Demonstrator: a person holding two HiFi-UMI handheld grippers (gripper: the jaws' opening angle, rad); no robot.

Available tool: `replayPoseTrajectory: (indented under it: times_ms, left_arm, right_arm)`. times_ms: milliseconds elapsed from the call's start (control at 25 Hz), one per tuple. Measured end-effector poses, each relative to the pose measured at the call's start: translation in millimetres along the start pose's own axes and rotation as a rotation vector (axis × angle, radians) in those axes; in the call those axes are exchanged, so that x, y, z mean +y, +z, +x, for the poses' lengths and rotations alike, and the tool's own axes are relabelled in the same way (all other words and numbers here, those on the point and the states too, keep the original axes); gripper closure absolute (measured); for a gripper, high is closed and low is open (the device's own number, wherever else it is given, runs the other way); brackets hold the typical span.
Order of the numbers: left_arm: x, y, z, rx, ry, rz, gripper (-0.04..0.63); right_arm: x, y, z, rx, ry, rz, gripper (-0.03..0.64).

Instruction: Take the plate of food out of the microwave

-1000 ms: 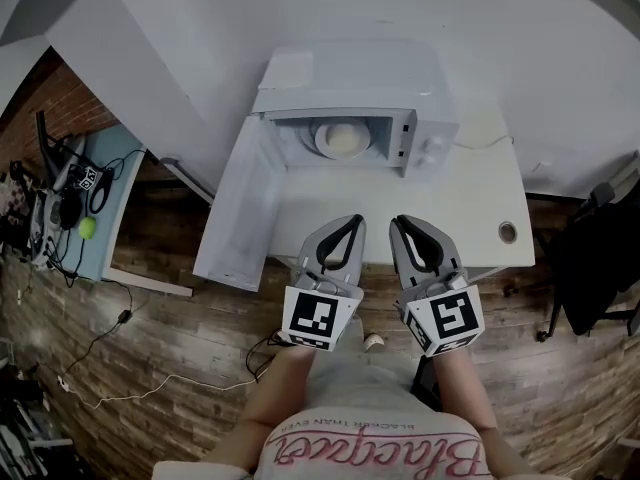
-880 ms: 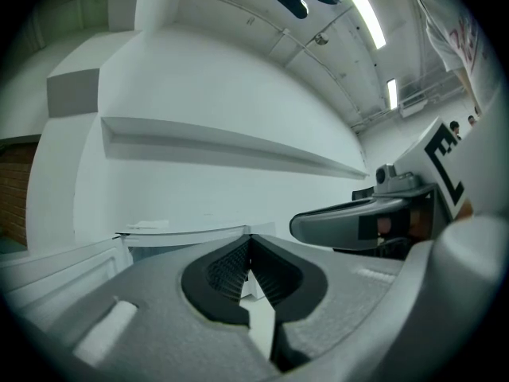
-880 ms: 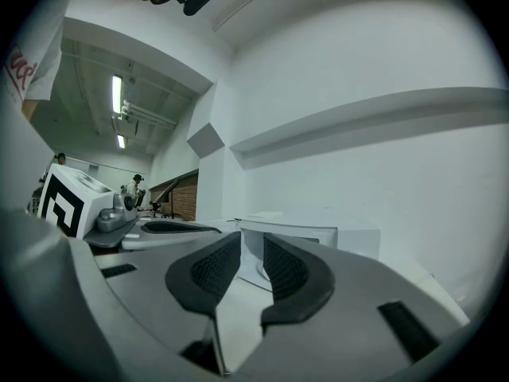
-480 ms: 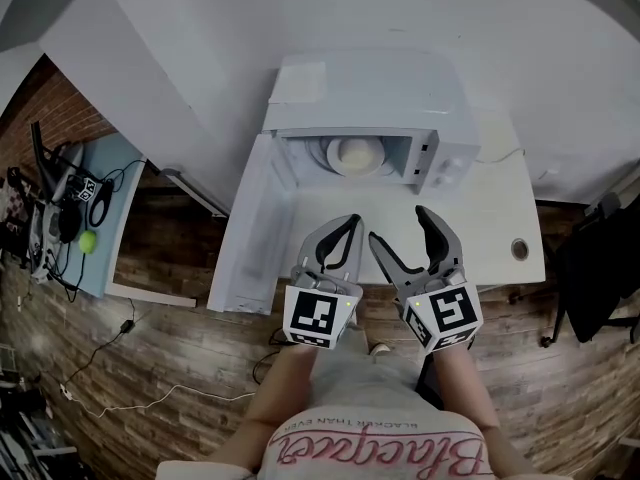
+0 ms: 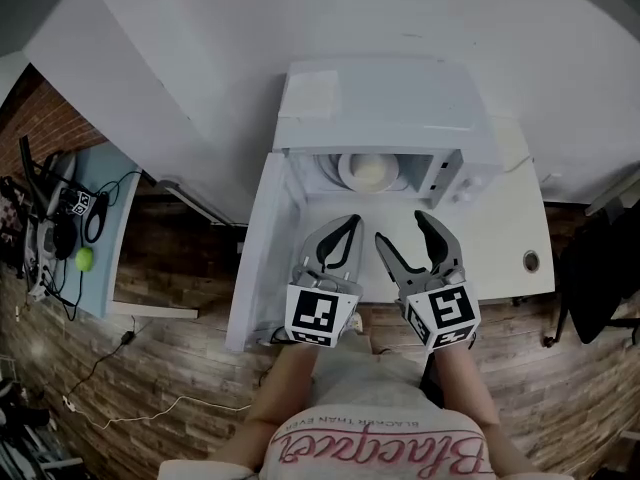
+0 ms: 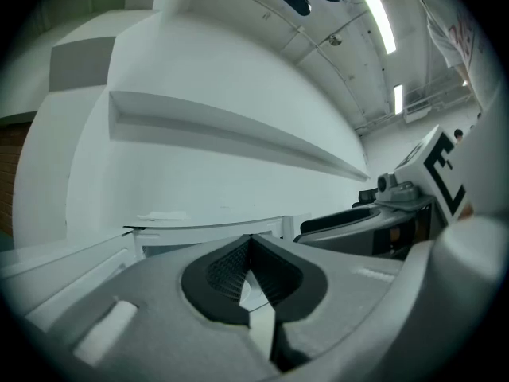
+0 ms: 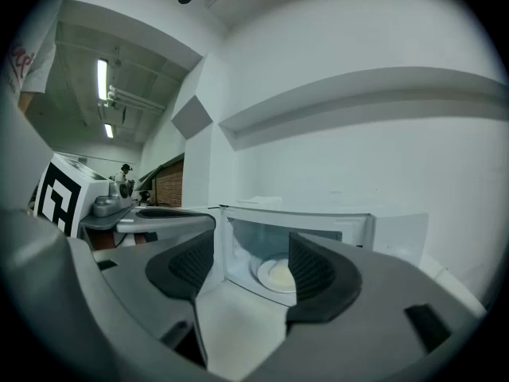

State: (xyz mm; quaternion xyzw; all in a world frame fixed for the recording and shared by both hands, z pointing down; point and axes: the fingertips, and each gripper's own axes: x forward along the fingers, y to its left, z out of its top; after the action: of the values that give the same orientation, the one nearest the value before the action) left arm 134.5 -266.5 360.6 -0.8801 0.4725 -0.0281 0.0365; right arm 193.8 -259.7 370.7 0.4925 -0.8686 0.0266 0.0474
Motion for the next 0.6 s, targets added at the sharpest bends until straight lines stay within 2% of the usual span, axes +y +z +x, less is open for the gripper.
replayPoseTrajectory:
  times_ms: [280, 600]
  left_arm:
    - [25, -16, 19, 0.011, -0.043, -0.019, 0.591]
    - [33, -27, 27, 0.014, -0.086, -0.017, 0.591]
  right_arm:
    - [-12, -24, 34, 0.073, -0.062, 0.112, 0.440]
    - [-15, -50, 64, 0.085, -0.082, 0.303, 0.442]
